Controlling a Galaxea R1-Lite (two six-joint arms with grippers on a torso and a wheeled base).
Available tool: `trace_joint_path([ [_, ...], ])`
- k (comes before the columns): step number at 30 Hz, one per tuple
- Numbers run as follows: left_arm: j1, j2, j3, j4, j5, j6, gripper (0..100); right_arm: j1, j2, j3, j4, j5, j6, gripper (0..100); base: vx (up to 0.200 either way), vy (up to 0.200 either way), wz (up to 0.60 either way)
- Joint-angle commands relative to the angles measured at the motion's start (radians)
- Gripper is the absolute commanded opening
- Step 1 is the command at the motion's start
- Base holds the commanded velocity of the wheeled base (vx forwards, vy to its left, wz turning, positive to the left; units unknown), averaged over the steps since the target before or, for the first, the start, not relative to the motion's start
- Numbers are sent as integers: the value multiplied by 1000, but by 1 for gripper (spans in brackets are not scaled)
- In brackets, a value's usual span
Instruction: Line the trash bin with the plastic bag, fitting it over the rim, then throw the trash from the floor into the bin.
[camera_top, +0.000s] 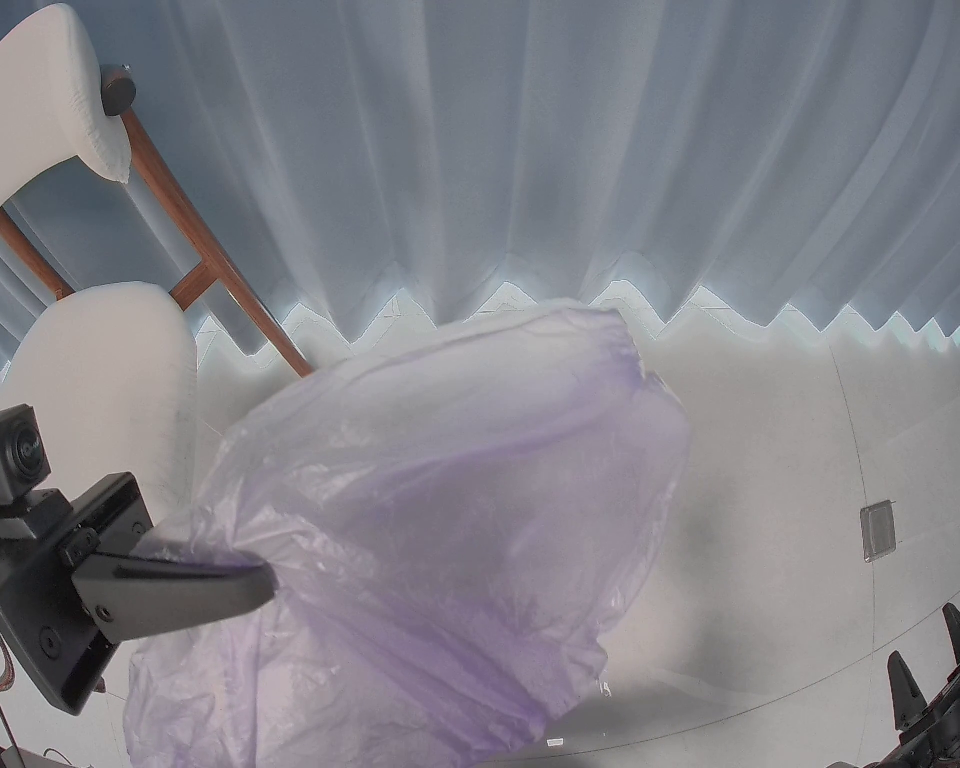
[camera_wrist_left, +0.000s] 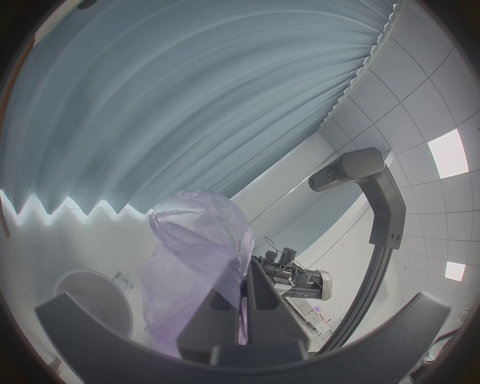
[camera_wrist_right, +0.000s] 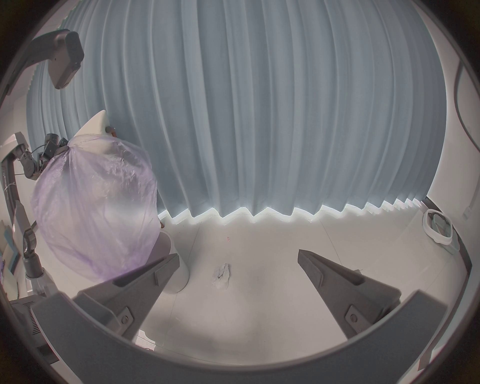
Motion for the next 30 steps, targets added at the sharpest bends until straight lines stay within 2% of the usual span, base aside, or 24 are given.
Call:
trace_joint_path([
  [1,23,-9,-3,-1,0,0,0,0,-17,18,0,0,0,100,0,0,0],
  [16,35,0,9,15,23,11,0,0,-17,18,0,0,0,100,0,0,0],
  [22,32,60,72,1,20,21,0,0,-17,16,0,0,0,100,0,0,0],
  [28,28,180,86,-2,22,192,0,0,-17,18,0,0,0,100,0,0,0],
  [30,20,198,95,-10,22,218,0,0,-17,18,0,2,0,100,0,0,0],
])
